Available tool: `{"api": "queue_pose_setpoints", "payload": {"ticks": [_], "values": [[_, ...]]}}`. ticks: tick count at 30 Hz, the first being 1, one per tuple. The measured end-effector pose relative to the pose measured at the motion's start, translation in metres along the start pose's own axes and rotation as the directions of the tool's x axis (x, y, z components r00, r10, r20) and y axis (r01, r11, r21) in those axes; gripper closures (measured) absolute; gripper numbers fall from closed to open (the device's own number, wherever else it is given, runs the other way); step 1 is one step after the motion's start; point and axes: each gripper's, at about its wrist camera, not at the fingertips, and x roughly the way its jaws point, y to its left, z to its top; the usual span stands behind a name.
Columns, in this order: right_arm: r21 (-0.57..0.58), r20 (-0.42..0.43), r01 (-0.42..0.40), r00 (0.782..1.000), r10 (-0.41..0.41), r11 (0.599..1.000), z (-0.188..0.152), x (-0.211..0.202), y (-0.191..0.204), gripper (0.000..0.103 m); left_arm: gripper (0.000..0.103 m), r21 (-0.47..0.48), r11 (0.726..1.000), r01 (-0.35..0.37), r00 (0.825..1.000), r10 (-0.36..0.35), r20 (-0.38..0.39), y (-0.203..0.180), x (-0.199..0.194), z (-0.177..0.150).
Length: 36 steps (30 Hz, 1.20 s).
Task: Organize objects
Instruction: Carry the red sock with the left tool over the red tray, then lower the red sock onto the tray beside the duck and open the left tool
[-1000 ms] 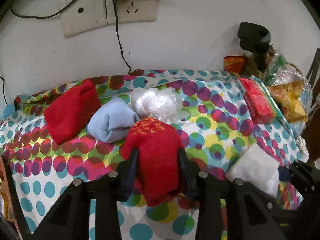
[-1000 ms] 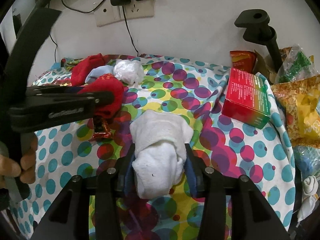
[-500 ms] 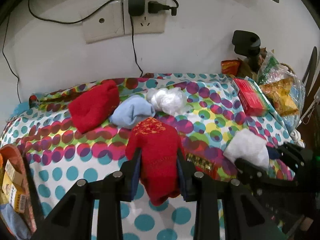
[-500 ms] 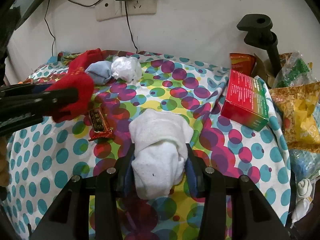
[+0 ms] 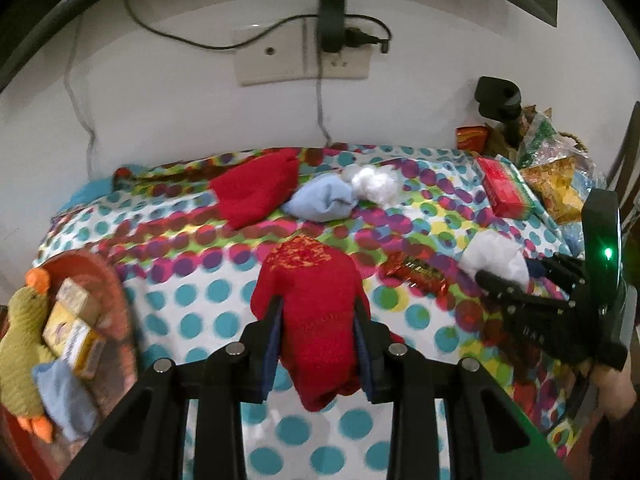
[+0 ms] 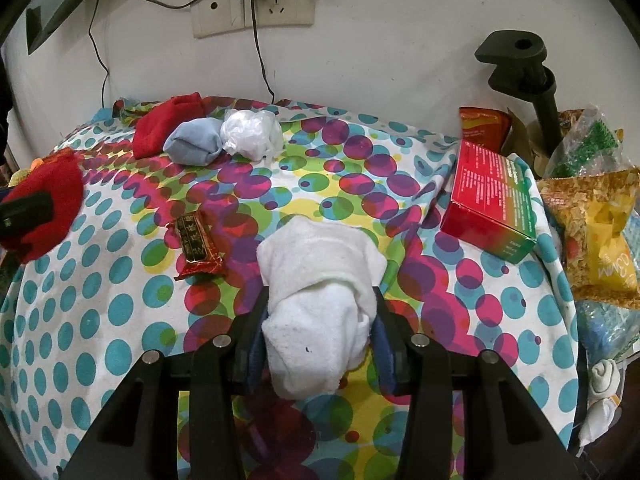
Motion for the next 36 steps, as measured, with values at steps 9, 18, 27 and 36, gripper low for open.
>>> {"api": "queue_pose_setpoints", "payload": {"ticks": [9,18,27,36], "values": [[-0.018,-0.005,0.02,1.0,-0.02,1.0,0.0,0.001,0.002,0.059,0.071,-0.024,0.999,-0.029,1.0,0.029,0.0,0.027,-0.034,-0.017],[-0.025,-0.006,0.027,1.0,-0.028,0.999,0.0,0.001,0.004,0.059,0.071,-0.054,0.996,-0.072,0.997,0.073,0.018,0.061,-0.062,-0.023],[-0.025,-0.007,0.026,1.0,-0.026,0.999,-0.001,0.001,0.005,0.058,0.071,-0.152,0.975,-0.164,0.986,0.166,-0.001,0.141,-0.085,-0.02],[-0.024,-0.007,0.026,1.0,-0.026,0.999,0.0,0.001,0.005,0.058,0.071,-0.263,0.927,-0.267,0.963,0.264,-0.049,0.23,-0.086,-0.016]]}}
